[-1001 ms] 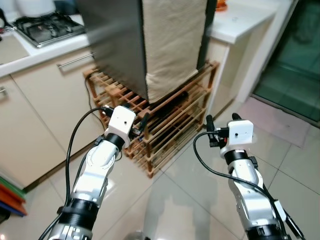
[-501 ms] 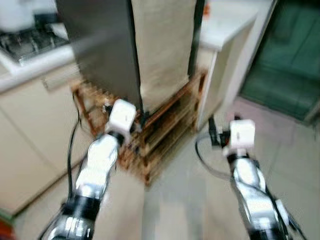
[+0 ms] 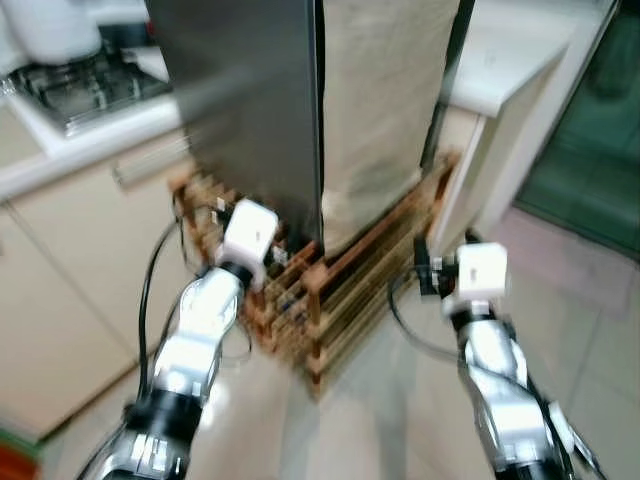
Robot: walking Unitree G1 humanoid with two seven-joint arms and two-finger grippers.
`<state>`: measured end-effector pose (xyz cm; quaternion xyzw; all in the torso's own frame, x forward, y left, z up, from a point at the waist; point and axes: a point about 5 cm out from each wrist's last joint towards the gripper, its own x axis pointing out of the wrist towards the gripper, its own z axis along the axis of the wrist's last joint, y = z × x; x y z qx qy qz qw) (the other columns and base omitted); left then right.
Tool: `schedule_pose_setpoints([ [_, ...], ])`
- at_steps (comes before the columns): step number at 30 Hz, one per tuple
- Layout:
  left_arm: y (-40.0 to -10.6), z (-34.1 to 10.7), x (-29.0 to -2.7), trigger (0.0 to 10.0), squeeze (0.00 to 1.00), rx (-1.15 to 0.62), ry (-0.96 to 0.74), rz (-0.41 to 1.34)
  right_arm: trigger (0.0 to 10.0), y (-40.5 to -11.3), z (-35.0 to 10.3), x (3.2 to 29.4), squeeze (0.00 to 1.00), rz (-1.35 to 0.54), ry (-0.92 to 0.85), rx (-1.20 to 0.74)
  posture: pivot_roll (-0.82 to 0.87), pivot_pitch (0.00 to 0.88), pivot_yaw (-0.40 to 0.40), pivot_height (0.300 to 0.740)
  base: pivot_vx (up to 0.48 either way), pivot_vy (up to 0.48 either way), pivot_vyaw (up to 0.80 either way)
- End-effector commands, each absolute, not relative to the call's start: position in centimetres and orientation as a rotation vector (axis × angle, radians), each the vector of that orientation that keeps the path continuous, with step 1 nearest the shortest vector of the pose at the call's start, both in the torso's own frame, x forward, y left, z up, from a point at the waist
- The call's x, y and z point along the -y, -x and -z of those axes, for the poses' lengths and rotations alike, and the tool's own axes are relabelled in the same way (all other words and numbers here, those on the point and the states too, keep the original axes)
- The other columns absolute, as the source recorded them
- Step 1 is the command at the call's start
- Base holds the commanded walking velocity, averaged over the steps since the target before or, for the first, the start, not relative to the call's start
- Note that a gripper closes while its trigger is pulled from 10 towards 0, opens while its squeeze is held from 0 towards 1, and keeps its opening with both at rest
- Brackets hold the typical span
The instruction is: Restocking fridge
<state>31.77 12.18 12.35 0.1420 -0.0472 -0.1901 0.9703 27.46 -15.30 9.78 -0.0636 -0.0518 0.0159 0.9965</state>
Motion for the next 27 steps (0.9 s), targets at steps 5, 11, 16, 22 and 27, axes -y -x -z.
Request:
schedule_pose_setpoints([
  [5,-32.3,-13.7,-10.2,10.0,0.0,0.126,-0.297,0.483,10.0,-27.5,-10.1,16.1,0.0,-0.008,0.147,0.111,0.06,0.021,0.032,0.74,0.17,0.0,0.0],
  [11,-33.4,-15.7,-8.3,10.0,0.0,0.138,-0.287,0.545,10.0,-27.6,-10.2,16.1,0.0,-0.009,0.149,0.115,0.04,0.025,0.035,0.74,0.0,0.0,0.0],
  [16,-33.7,-16.5,-7.5,10.0,0.0,0.129,-0.259,0.574,10.0,-27.6,-10.2,16.1,0.0,-0.005,0.148,0.117,0.04,0.027,0.039,0.74,0.0,0.0,0.0],
  [22,-33.7,-17.2,-6.6,10.0,0.0,0.101,-0.192,0.616,10.0,-27.4,-10.2,16.3,0.0,0.004,0.149,0.114,0.03,0.032,0.043,0.74,0.0,0.0,0.0],
  [27,-34.1,-17.0,-6.0,10.0,0.0,0.071,-0.192,0.627,10.0,-26.5,-9.7,16.9,0.0,-0.002,0.146,0.094,0.04,0.031,0.041,0.74,0.0,0.0,0.0],
])
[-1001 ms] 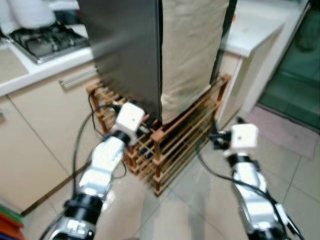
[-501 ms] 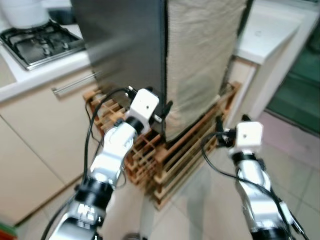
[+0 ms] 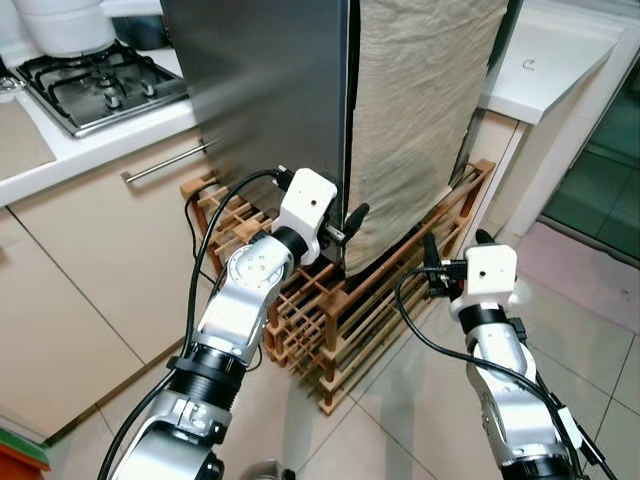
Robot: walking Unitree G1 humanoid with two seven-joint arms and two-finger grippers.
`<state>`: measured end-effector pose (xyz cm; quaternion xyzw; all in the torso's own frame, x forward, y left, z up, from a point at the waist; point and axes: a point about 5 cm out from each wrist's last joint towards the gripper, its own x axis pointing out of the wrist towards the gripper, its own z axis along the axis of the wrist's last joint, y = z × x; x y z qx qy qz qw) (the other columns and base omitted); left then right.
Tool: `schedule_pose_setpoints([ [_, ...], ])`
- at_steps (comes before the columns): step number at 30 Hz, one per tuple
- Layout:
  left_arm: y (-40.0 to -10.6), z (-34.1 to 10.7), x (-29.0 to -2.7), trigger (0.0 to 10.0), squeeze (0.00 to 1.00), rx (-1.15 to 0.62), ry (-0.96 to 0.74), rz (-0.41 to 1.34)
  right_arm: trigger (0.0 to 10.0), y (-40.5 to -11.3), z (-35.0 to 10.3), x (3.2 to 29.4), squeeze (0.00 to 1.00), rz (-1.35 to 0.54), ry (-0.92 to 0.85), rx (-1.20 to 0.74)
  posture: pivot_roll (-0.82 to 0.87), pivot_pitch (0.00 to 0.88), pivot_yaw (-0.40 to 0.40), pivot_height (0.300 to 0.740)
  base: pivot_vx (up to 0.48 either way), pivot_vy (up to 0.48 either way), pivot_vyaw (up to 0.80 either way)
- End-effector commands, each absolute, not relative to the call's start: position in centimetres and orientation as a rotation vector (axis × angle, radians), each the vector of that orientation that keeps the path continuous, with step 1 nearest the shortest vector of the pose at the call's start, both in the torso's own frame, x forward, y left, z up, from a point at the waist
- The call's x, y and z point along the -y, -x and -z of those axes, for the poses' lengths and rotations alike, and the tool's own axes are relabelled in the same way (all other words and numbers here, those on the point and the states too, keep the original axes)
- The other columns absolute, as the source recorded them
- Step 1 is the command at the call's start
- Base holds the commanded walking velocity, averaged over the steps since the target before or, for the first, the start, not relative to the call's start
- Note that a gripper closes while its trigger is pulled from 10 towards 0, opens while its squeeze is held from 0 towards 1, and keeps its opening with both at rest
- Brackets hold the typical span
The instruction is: Restocking fridge
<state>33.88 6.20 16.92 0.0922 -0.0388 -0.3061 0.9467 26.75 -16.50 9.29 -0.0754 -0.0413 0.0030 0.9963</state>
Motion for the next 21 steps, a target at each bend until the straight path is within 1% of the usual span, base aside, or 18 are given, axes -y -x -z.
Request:
schedule_pose_setpoints([
  [1,-34.2,-17.0,-5.9,10.0,0.0,0.07,-0.196,0.629,10.0,-26.3,-9.6,17.1,0.0,-0.005,0.143,0.091,0.04,0.031,0.041,0.74,0.0,0.0,0.0],
  [3,-34.6,-17.0,-5.8,10.0,0.0,0.075,-0.229,0.613,10.0,-25.4,-9.1,17.4,0.0,-0.051,0.13,0.082,0.02,0.04,0.053,0.74,0.0,0.0,0.0],
  [4,-34.6,-17.0,-5.8,10.0,0.0,0.075,-0.229,0.613,10.0,-25.4,-9.1,17.4,0.0,-0.051,0.13,0.082,0.02,0.04,0.053,0.74,0.0,0.0,0.0],
  [7,-35.4,-17.5,-5.6,10.0,0.0,0.067,-0.188,0.587,10.0,-24.2,-8.6,18.3,0.0,-0.078,0.142,0.051,0.0,0.045,0.059,0.74,0.0,0.0,0.0],
  [11,-35.6,-17.7,-5.3,10.0,0.0,0.07,-0.19,0.592,10.0,-23.7,-8.1,18.2,0.0,-0.096,0.139,0.033,-0.01,0.041,0.067,0.74,0.0,0.0,0.0],
  [13,-35.8,-17.7,-5.1,10.0,0.0,0.068,-0.194,0.594,10.0,-22.9,-7.5,18.1,0.0,-0.115,0.139,0.012,-0.02,0.041,0.074,0.74,0.0,0.0,0.0],
  [21,-36.1,-17.6,-4.4,10.0,0.0,0.051,-0.177,0.617,10.0,-22.5,-7.3,18.1,0.0,-0.114,0.133,0.005,-0.03,0.044,0.078,0.74,0.0,0.0,0.0],
])
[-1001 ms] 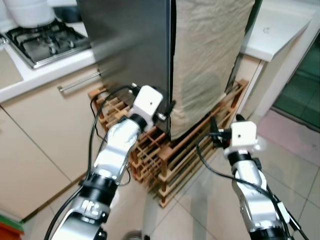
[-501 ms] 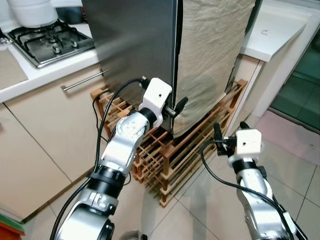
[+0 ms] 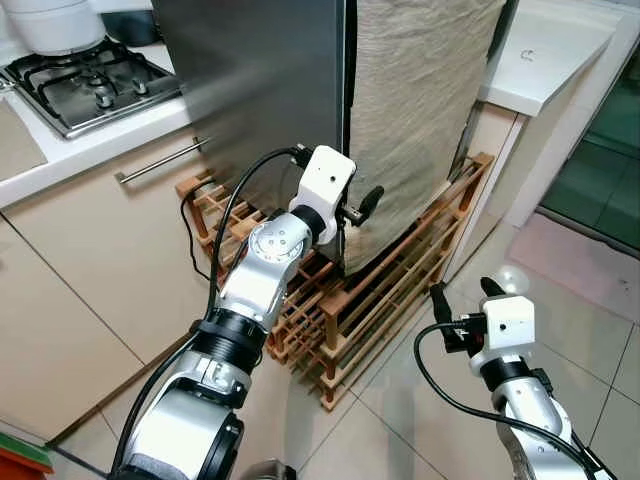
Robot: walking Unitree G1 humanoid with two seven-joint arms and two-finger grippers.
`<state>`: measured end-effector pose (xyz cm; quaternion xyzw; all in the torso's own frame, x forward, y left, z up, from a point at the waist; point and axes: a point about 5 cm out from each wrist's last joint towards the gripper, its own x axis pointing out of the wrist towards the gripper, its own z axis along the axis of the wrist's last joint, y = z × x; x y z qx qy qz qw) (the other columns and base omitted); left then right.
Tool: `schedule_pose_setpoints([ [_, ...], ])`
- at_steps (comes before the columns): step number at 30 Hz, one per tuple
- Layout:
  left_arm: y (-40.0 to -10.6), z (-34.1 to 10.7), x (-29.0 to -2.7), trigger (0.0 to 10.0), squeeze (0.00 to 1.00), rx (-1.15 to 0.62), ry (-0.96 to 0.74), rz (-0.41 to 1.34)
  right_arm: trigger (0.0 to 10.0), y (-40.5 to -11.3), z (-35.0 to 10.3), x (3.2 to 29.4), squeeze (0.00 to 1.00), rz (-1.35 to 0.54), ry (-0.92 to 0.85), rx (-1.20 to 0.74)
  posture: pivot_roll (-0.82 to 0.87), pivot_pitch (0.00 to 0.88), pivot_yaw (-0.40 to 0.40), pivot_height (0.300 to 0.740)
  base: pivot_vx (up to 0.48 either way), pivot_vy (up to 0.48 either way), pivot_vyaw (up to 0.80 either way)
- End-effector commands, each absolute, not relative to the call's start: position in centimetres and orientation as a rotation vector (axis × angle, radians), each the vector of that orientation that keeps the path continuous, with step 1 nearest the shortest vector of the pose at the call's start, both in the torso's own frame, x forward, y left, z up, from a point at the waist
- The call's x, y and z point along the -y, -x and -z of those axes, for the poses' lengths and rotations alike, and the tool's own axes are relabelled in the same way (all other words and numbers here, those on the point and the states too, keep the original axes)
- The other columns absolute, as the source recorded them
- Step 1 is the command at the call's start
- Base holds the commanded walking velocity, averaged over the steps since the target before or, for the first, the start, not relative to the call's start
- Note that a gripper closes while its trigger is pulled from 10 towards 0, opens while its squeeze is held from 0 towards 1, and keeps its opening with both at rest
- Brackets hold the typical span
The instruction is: Restocking fridge
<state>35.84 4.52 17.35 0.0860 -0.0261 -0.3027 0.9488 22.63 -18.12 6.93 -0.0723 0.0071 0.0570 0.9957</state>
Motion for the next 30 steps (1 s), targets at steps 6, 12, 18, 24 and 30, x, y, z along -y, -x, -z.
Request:
schedule_pose_setpoints([
  [6,-36.4,-16.9,-2.8,10.0,0.0,-0.027,-0.146,0.667,10.0,-22.4,-6.9,17.7,0.0,-0.147,0.125,-0.011,-0.02,0.048,0.074,0.74,0.0,0.0,0.0],
  [12,-35.4,-17.3,0.4,10.0,0.0,-0.056,-0.079,0.819,10.0,-22.1,-6.3,17.8,0.0,-0.153,0.129,-0.046,-0.02,0.053,0.077,0.74,0.0,0.0,0.0],
  [18,-33.5,-18.9,3.8,10.0,0.0,-0.015,-0.039,1.03,10.0,-21.5,-4.4,18.4,0.0,-0.154,0.149,-0.118,-0.03,0.051,0.074,0.74,0.0,0.0,0.0],
  [24,-30.9,-21.1,6.5,10.0,0.0,0.049,0.003,1.236,10.0,-20.2,-1.0,19.9,0.0,-0.14,0.173,-0.239,-0.02,0.049,0.07,0.74,0.0,0.0,0.0],
  [30,-28.8,-22.7,7.5,10.0,0.0,0.074,0.064,1.396,10.0,-19.8,0.6,19.6,0.0,-0.15,0.176,-0.282,-0.02,0.048,0.067,0.74,0.0,0.0,0.0],
])
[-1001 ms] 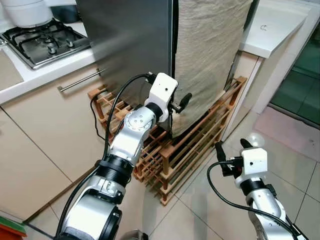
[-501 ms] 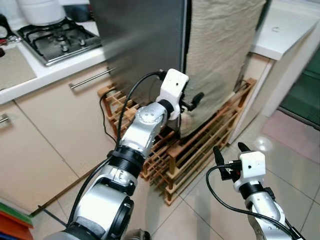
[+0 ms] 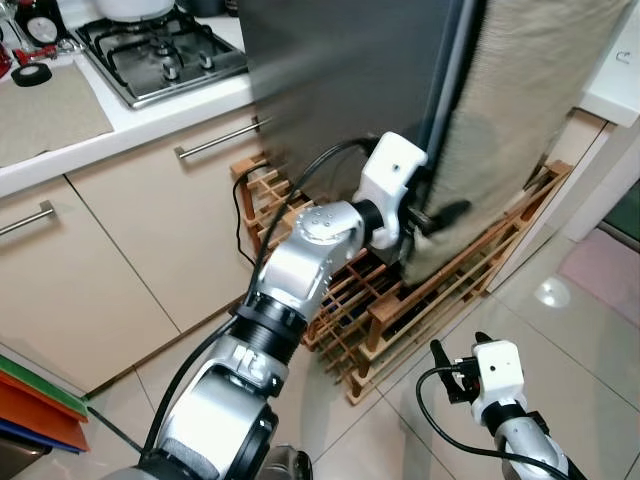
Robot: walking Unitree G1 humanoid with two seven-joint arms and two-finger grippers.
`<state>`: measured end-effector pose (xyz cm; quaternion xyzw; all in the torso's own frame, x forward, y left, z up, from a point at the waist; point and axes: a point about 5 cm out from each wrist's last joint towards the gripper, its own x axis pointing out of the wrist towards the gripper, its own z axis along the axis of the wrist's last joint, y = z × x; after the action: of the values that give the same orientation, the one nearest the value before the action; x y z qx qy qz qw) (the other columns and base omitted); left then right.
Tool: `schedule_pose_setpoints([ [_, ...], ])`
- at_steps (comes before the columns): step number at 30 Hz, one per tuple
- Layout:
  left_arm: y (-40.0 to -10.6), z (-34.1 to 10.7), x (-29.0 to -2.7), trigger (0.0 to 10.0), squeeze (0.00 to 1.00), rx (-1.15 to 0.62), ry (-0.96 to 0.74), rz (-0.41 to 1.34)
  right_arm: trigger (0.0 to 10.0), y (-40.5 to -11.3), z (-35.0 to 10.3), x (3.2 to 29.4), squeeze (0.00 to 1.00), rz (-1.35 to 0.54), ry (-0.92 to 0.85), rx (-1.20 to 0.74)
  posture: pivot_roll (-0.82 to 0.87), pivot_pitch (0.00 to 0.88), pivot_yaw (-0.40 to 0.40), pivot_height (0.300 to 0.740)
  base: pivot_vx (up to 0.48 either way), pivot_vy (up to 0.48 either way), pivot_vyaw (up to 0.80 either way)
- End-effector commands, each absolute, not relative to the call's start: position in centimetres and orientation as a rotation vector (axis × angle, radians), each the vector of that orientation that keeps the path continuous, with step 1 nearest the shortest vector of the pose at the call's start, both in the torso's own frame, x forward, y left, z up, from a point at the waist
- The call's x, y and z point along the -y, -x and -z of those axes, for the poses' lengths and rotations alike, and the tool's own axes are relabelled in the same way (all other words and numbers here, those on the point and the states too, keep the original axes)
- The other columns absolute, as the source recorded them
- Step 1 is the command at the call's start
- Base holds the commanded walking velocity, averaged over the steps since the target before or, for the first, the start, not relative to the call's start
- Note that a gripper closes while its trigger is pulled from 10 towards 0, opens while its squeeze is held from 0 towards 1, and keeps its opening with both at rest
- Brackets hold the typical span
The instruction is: Restocking fridge
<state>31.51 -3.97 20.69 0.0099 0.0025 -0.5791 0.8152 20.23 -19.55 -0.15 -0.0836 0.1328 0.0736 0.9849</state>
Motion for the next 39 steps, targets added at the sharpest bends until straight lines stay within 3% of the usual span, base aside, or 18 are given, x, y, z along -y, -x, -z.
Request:
schedule_pose_setpoints([
  [1,-28.6,-22.9,7.5,10.0,0.0,0.079,0.078,1.408,10.0,-19.7,0.9,19.2,0.0,-0.153,0.174,-0.288,-0.02,0.048,0.067,0.74,0.0,0.0,0.0],
  [10,-27.6,-25.3,7.3,10.0,0.0,0.116,0.194,1.479,10.0,-19.1,3.2,15.6,0.0,-0.188,0.178,-0.315,-0.02,0.05,0.066,0.74,0.0,0.0,0.0],
  [15,-28.3,-25.8,5.9,10.0,0.0,0.157,0.172,1.392,10.0,-19.2,3.0,13.8,0.0,-0.207,0.18,-0.259,-0.01,0.051,0.064,0.74,0.0,0.0,0.0],
  [22,-31.8,-23.8,0.7,10.0,0.0,0.191,0.097,0.982,10.0,-19.4,2.4,13.1,0.0,-0.137,0.174,-0.181,0.0,0.046,0.065,0.74,0.0,0.0,0.0],
  [29,-32.6,-20.0,-6.2,10.0,0.0,0.201,-0.014,0.587,10.0,-18.7,2.2,13.6,0.0,0.078,0.142,-0.119,0.02,0.036,0.073,0.74,0.0,0.0,0.0],
  [30,-32.5,-19.4,-7.4,10.0,0.0,0.189,-0.006,0.523,10.0,-22.2,-0.8,16.2,0.0,0.112,0.158,-0.034,0.02,0.036,0.073,0.74,0.0,0.0,0.0],
  [32,-32.3,-18.2,-9.0,10.0,0.0,0.173,-0.026,0.417,10.0,-26.3,-6.3,19.1,0.0,0.125,0.16,0.1,0.02,0.031,0.074,0.74,0.0,-0.127,0.0],
  [34,-31.9,-16.6,-11.0,10.0,0.0,0.149,-0.081,0.301,10.0,-27.6,-8.7,19.5,0.0,0.113,0.156,0.161,0.03,0.026,0.072,0.74,0.0,-0.364,0.0],
  [39,-31.0,-12.8,-14.0,10.0,0.0,0.034,-0.156,0.126,10.0,-28.2,-9.6,18.7,0.0,0.076,0.165,0.198,0.04,0.022,0.062,0.74,0.0,-0.446,0.0],
])
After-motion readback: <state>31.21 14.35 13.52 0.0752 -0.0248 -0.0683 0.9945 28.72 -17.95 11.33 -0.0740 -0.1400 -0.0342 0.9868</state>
